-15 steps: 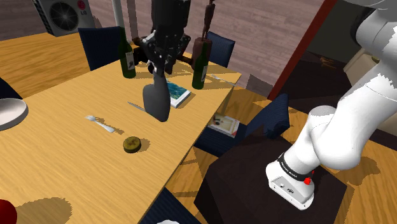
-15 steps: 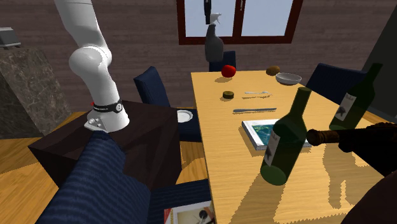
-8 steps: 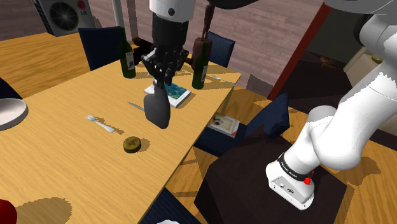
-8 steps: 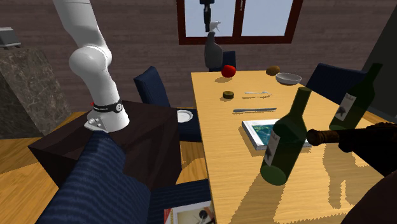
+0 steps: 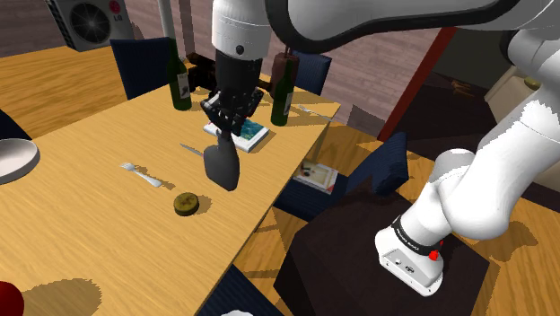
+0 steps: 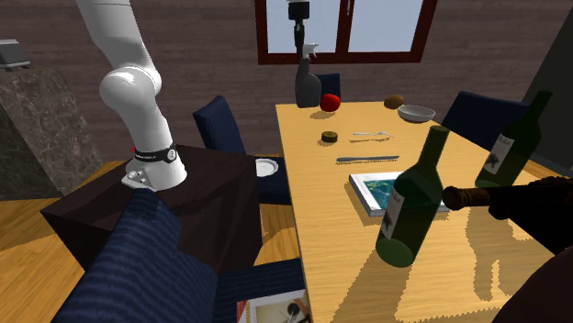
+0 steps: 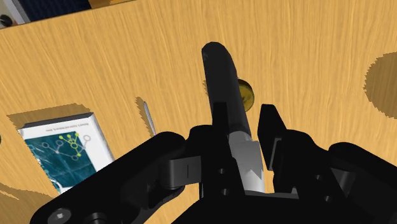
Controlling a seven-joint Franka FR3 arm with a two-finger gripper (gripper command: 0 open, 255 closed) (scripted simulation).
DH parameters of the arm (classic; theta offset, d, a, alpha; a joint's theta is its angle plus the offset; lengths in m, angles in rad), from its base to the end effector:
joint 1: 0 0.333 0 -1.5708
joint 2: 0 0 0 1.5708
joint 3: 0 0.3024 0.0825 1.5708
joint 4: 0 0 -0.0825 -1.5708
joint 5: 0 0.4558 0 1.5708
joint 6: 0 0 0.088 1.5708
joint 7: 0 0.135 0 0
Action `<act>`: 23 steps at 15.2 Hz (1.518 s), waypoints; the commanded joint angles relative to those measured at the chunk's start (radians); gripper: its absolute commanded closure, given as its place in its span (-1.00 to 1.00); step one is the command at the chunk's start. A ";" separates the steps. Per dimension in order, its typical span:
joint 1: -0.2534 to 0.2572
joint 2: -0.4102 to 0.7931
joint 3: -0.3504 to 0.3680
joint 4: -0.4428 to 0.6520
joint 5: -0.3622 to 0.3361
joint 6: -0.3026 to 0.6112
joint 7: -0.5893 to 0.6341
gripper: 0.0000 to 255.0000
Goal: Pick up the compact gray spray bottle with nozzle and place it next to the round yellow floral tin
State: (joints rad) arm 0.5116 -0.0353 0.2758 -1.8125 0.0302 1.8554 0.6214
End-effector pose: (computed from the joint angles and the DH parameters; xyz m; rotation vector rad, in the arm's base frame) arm 0.4436 0.4520 0.4969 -3.0663 -0.2440 -0.0705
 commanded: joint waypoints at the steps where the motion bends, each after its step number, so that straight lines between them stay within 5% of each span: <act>1: 0.000 -0.003 0.000 -0.034 0.001 0.032 0.000 1.00; 23: 0.004 0.060 0.005 -0.262 -0.016 0.321 0.008 1.00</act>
State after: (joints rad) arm 0.5163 0.0222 0.2810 -2.0640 0.0151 2.1623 0.6303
